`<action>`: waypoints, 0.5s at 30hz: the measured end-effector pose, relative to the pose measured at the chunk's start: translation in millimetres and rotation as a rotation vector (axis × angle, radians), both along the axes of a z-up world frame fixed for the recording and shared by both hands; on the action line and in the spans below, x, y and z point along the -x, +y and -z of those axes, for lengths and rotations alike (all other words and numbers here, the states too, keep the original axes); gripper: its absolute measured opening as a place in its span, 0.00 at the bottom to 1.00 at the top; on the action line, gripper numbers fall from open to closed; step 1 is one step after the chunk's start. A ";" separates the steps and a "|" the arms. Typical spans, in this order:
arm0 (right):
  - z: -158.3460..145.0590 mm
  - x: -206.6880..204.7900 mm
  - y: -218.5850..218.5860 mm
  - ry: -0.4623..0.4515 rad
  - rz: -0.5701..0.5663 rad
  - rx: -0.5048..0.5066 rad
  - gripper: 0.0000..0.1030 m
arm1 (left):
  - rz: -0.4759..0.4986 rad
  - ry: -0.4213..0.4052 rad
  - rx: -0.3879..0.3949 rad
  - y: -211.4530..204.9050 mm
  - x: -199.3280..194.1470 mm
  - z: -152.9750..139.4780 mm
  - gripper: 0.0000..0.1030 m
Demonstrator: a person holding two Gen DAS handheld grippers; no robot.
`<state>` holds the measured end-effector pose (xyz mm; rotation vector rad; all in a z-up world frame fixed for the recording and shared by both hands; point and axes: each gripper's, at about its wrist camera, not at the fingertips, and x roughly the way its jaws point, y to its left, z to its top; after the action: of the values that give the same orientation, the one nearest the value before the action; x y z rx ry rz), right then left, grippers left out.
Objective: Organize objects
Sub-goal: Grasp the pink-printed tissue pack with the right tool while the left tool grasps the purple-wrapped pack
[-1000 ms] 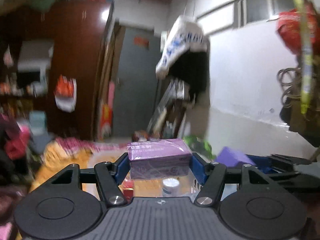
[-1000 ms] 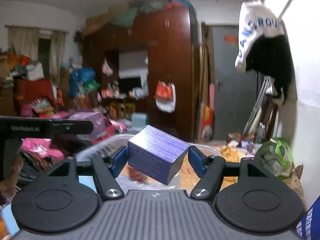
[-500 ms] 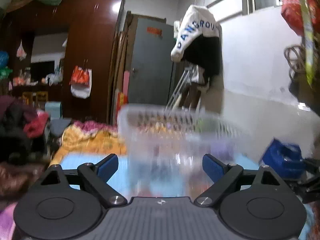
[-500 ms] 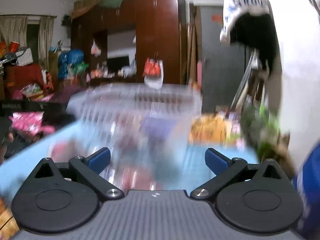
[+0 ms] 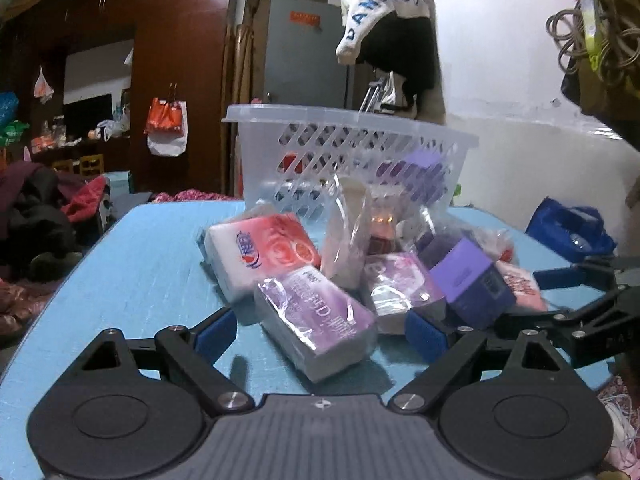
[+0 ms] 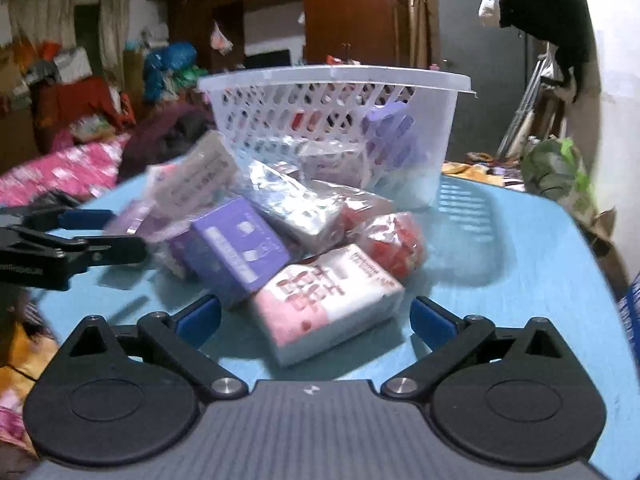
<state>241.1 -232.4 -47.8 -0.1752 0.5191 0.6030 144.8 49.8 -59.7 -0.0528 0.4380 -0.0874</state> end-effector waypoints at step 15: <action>-1.3 17.2 -16.9 -0.051 0.051 -0.046 1.00 | 0.000 0.008 0.005 -1.8 1.6 10.7 0.90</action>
<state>223.9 -249.3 -46.4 -0.1334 0.4584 0.5592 143.2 48.0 -70.4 -0.0586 0.4459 -0.0885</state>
